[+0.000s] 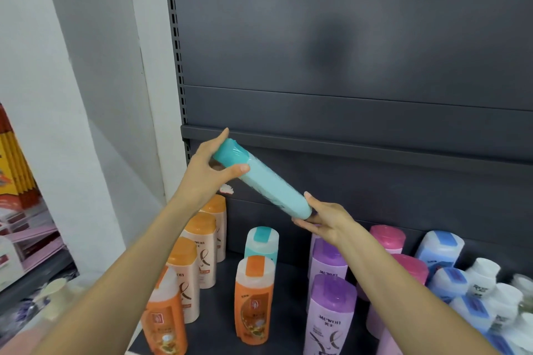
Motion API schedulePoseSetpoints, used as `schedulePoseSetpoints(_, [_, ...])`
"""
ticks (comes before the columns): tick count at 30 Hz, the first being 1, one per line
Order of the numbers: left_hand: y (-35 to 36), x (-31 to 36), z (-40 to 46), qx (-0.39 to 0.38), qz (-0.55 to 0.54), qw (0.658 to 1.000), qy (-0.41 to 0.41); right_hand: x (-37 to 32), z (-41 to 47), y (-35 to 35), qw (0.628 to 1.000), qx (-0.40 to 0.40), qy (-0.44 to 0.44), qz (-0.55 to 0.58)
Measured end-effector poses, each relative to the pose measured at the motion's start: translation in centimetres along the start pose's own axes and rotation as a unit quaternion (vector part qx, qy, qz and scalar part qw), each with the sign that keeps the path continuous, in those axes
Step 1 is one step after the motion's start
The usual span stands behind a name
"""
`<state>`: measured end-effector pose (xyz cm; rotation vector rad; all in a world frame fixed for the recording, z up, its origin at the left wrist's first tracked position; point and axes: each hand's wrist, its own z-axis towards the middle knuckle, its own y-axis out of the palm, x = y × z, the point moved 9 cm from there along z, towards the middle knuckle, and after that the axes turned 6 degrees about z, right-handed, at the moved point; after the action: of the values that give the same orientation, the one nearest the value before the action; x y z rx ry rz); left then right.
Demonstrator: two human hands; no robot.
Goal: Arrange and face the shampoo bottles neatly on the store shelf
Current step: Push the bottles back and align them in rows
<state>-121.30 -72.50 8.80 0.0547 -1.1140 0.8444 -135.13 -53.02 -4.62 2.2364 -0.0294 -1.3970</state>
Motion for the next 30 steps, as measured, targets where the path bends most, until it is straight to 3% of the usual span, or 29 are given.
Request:
schedulePoseSetpoints(4, [0.8, 0.7, 0.1, -0.07, 0.033, 0.995, 0.057, -0.1, 1.0, -0.9, 0.999, 0.033, -0.01, -0.001])
schedulePoseSetpoints(7, [0.7, 1.1, 0.5, -0.032, 0.102, 0.991, 0.084, -0.1, 1.6, -0.9, 0.999, 0.022, -0.018, -0.024])
schedulePoseSetpoints(11, [1.2, 0.7, 1.2, 0.008, 0.095, 0.993, 0.067, -0.8, 1.9, -0.5, 0.99, -0.014, -0.074, -0.12])
schedulePoseSetpoints(15, [3.1, -0.1, 1.6, 0.01, 0.129, 0.989, 0.065, -3.2, 2.2, -1.5, 0.899, 0.001, -0.179, -0.399])
schedulePoseSetpoints(19, [6.0, -1.8, 2.2, -0.025, 0.16, 0.986, 0.045, -3.2, 2.8, -2.4, 0.788, -0.037, -0.175, -0.589])
schedulePoseSetpoints(22, [8.3, -3.3, 2.7, -0.05, 0.181, 0.982, 0.021, -2.4, 3.2, -2.9, 0.718, -0.061, -0.17, -0.672])
schedulePoseSetpoints(30, [13.9, -8.0, 2.7, -0.123, 0.197, 0.972, -0.039, -0.7, 3.7, -4.1, 0.687, -0.08, -0.173, -0.701])
